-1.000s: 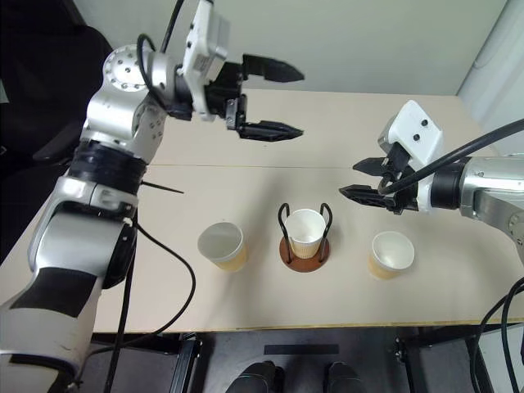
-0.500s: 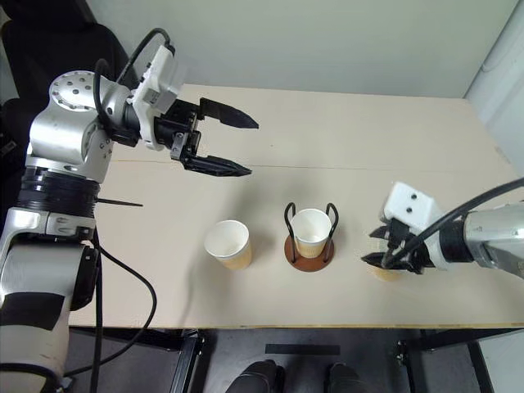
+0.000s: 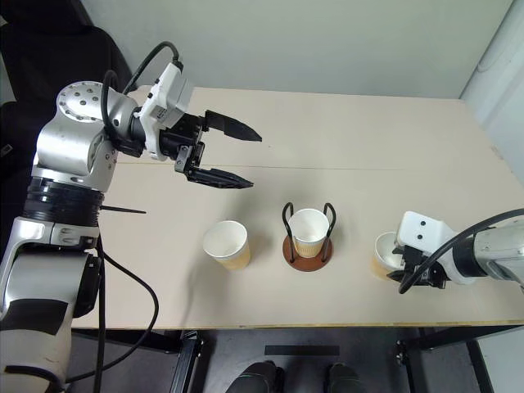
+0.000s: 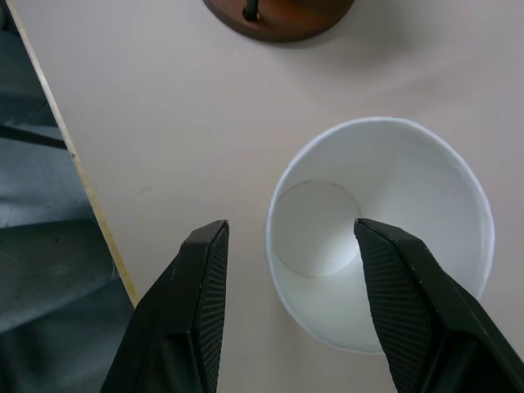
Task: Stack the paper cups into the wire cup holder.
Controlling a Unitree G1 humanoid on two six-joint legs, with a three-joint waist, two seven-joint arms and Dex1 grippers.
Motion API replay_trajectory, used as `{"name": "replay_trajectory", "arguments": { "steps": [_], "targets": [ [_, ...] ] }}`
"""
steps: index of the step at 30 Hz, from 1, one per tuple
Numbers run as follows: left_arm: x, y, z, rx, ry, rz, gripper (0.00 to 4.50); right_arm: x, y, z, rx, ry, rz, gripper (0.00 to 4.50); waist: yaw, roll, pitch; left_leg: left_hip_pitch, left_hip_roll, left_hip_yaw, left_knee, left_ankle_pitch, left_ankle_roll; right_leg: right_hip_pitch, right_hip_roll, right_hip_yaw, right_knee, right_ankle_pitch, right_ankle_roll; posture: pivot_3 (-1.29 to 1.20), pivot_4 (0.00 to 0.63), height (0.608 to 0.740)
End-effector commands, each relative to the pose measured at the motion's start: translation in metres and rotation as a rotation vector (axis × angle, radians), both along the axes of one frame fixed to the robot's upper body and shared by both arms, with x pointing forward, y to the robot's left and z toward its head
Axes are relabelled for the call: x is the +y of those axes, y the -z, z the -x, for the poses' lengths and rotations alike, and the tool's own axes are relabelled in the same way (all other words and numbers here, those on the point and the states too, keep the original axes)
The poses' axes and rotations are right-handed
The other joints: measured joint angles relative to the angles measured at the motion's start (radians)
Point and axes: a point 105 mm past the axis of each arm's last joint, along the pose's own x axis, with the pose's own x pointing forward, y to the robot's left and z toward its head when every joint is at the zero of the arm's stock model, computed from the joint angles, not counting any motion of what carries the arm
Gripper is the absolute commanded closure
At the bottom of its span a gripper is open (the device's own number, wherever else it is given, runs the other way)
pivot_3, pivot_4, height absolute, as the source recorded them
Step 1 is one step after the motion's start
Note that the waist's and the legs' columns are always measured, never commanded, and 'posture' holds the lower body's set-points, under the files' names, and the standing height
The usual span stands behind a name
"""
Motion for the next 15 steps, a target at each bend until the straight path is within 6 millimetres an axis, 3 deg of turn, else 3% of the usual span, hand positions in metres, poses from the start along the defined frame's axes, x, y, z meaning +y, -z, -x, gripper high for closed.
{"name": "replay_trajectory", "arguments": {
  "steps": [1, 11, 15],
  "targets": [
    [0.000, -0.011, 0.008, -0.042, 0.031, 0.005, 0.03, -0.002, -0.001, -0.003, -0.027, -0.014, 0.029, 2.07, 0.000, 0.000, 0.000, 0.000, 0.000, 0.000, 0.000, 0.000, 0.000, 0.000, 0.000, 0.000, 0.000, 0.000, 0.000, 0.00, 0.150, 0.740],
    [0.002, -0.009, 0.006, -0.042, 0.018, 0.006, 0.03, 0.007, 0.015, -0.009, 0.003, -0.055, 0.043, 2.07, -0.002, 0.000, 0.000, 0.002, 0.000, 0.000, 0.000, 0.000, 0.000, 0.002, 0.000, 0.000, 0.000, 0.000, 0.000, 0.00, 0.150, 0.740],
    [0.003, -0.008, 0.006, -0.042, 0.015, 0.006, 0.00, 0.011, 0.016, -0.008, 0.017, -0.080, 0.046, 2.97, -0.002, 0.000, 0.000, 0.002, 0.000, 0.000, 0.000, 0.000, 0.000, 0.002, 0.000, 0.000, 0.000, 0.000, 0.000, 0.00, 0.150, 0.740]
  ]
}}
